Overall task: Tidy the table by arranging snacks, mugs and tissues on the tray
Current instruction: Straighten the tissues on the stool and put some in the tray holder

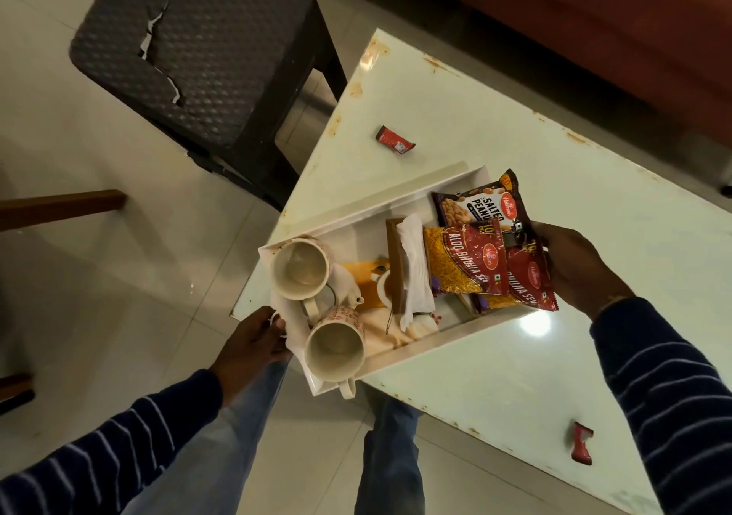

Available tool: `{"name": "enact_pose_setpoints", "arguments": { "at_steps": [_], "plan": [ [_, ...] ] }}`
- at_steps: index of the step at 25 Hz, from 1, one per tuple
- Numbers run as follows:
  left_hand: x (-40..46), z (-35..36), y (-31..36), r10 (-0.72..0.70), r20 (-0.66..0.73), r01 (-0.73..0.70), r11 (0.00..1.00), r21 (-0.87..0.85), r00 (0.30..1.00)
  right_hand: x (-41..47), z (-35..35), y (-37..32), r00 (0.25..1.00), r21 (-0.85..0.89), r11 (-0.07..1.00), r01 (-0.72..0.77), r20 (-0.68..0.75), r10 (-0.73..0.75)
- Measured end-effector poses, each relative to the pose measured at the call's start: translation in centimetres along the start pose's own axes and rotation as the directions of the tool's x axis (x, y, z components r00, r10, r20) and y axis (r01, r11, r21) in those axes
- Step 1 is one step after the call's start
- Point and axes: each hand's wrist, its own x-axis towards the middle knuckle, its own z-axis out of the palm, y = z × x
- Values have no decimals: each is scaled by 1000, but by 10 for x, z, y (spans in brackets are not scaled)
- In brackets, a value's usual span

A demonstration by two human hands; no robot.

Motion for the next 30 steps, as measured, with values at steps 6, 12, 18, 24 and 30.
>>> {"name": "enact_pose_setpoints", "arguments": {
  "at_steps": [6, 12, 18, 24, 30],
  "plan": [
    [5, -4, 28, 77, 31, -79, 994, 75, 997, -20, -15, 22, 998, 155, 988, -20, -59, 29],
    [20, 20, 87, 184, 76, -198, 948, 248, 980, -59, -62, 49, 978, 447, 894, -7, -183, 100],
    [42, 80, 136, 244, 211, -308, 876, 371, 947, -87, -122, 94, 951, 614, 789, 11, -251, 183],
    [62, 153, 152, 223, 250, -313, 849, 425, 942, -95, -170, 136, 934, 705, 708, 44, -281, 221],
    [75, 201, 154, 221, 226, -304, 833, 463, 949, -81, -199, 165, 921, 729, 683, 47, -296, 252]
  ]
}}
